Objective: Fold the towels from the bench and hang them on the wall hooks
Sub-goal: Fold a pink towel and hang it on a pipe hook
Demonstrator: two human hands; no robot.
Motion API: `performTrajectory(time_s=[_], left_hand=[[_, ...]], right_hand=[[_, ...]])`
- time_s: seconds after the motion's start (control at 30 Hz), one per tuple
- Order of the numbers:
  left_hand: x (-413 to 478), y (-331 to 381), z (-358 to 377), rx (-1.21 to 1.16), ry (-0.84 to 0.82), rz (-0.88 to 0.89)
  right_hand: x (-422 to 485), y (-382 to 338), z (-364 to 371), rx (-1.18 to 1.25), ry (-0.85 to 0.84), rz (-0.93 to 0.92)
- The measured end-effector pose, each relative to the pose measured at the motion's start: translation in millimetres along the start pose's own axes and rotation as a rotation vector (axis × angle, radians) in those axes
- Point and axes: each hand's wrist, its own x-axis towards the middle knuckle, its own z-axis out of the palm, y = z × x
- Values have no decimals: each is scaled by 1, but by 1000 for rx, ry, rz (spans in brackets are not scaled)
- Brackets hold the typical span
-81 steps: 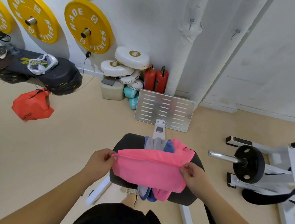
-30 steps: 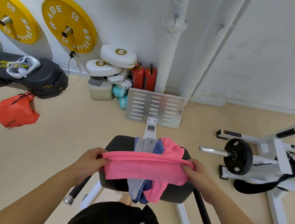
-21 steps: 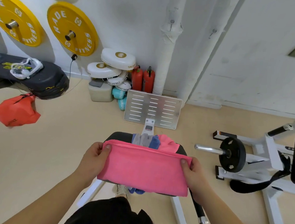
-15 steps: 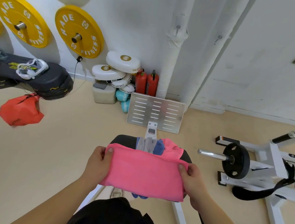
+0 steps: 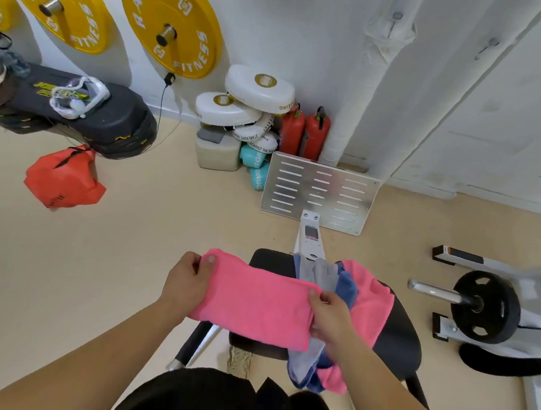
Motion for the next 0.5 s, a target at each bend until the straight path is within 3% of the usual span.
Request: performTrajectory(time_s=[0.13, 0.37, 0.5], left_hand=[[8, -5, -7, 42, -47, 7], [-10, 23, 11, -12, -54, 69], [-30, 34, 55, 182, -151, 166]], right_hand=[[13, 3, 27, -96, -5, 39], [-16, -18, 17, -393, 42, -167], [-19, -20, -2, -369, -70, -166]])
